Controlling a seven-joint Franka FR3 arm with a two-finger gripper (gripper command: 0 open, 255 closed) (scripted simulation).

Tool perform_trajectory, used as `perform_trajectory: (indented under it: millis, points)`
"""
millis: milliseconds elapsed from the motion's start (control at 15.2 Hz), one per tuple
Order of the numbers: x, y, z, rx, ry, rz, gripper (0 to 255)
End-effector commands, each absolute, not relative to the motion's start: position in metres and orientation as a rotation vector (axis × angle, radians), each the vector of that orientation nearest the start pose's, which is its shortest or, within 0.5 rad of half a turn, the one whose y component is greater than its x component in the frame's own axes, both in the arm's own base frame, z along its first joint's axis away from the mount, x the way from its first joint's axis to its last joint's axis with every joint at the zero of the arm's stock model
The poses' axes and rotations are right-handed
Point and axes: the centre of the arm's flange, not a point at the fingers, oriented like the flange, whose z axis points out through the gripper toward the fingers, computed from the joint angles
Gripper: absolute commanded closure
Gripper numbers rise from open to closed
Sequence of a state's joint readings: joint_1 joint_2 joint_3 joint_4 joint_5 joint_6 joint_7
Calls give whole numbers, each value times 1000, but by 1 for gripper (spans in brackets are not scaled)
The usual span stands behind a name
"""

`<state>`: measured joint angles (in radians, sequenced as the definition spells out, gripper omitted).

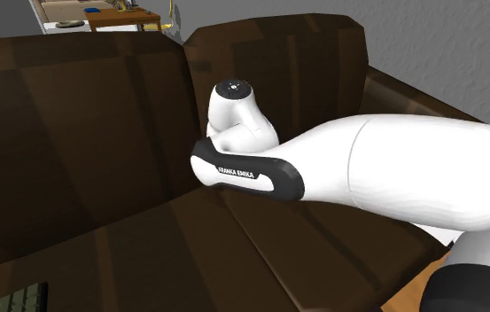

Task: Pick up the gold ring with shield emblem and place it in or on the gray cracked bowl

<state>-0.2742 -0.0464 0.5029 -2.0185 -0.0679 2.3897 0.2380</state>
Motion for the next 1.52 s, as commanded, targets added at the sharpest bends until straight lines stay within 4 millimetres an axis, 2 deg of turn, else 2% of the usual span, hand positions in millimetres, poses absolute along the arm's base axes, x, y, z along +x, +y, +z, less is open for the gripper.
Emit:
perform_trajectory:
  millis: [0,792,1452]
  points:
    - [569,106,513,-3054,-57,-649,255]
    - [619,-40,513,-3054,-57,-649,255]
    - [619,-40,460,-3054,-57,-649,255]
